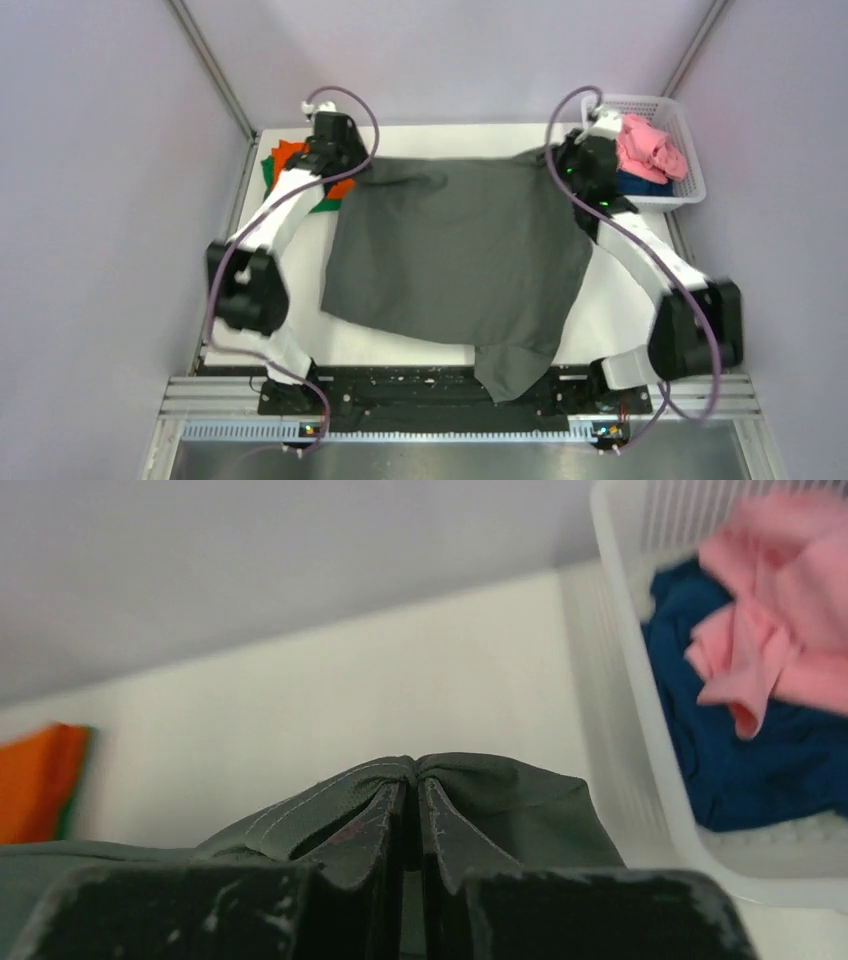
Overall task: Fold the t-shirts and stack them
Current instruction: Flatten out the tshirt
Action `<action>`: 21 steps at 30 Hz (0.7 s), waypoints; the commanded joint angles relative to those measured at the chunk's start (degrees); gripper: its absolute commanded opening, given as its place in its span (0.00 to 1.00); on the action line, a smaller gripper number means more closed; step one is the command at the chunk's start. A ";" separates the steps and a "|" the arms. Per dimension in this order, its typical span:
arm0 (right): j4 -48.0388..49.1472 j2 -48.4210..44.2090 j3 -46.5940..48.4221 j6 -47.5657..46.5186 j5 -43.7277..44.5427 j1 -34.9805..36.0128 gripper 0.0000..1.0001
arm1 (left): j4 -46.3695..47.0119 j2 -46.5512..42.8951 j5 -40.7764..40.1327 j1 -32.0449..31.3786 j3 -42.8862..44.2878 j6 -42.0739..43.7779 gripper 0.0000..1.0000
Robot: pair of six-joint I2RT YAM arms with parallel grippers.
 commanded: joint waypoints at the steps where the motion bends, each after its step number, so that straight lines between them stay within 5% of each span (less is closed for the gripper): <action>1: 6.68 19.05 4.14 0.99 2.30 -0.89 0.28 | -11.36 21.43 -1.64 2.41 16.50 -3.67 0.78; 2: 4.46 22.78 7.34 0.56 1.52 -0.95 0.46 | -16.74 26.21 -1.96 2.42 23.01 -4.21 0.93; 6: 0.20 27.54 12.55 1.07 -0.20 -0.92 0.92 | -22.99 32.23 -0.35 2.35 31.95 -5.08 0.98; 11: -2.79 24.14 10.51 1.73 -4.68 -0.93 0.97 | -13.59 25.30 4.69 2.25 19.28 -3.89 0.99; 21: -5.69 18.22 -0.26 5.99 -18.26 -0.21 0.98 | -10.09 14.09 12.63 0.61 1.89 -4.83 0.99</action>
